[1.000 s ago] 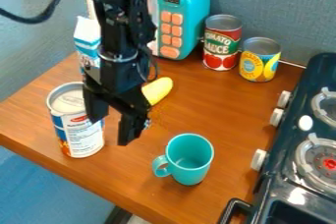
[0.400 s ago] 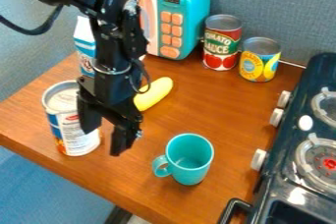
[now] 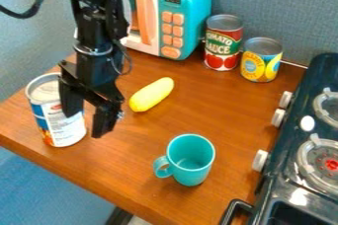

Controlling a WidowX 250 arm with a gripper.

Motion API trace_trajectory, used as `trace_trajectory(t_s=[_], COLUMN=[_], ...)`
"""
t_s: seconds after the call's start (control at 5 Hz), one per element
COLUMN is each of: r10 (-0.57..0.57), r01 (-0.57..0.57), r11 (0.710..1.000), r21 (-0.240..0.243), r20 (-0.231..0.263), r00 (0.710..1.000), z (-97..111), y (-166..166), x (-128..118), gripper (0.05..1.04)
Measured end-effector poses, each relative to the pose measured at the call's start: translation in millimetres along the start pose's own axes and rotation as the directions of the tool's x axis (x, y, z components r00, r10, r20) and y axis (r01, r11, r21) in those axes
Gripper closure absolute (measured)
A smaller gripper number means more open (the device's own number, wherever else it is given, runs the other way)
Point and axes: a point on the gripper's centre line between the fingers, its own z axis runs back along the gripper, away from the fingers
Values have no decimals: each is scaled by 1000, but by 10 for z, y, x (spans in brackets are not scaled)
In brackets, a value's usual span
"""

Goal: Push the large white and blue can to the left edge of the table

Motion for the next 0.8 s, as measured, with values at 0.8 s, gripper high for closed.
trace_trajectory(t_s=[0.8], r10=[40], r01=[-42], r11=[999], r21=[-32], r20=[-61], r00=[997], z=[-13], y=[579], x=[-92], gripper=[74])
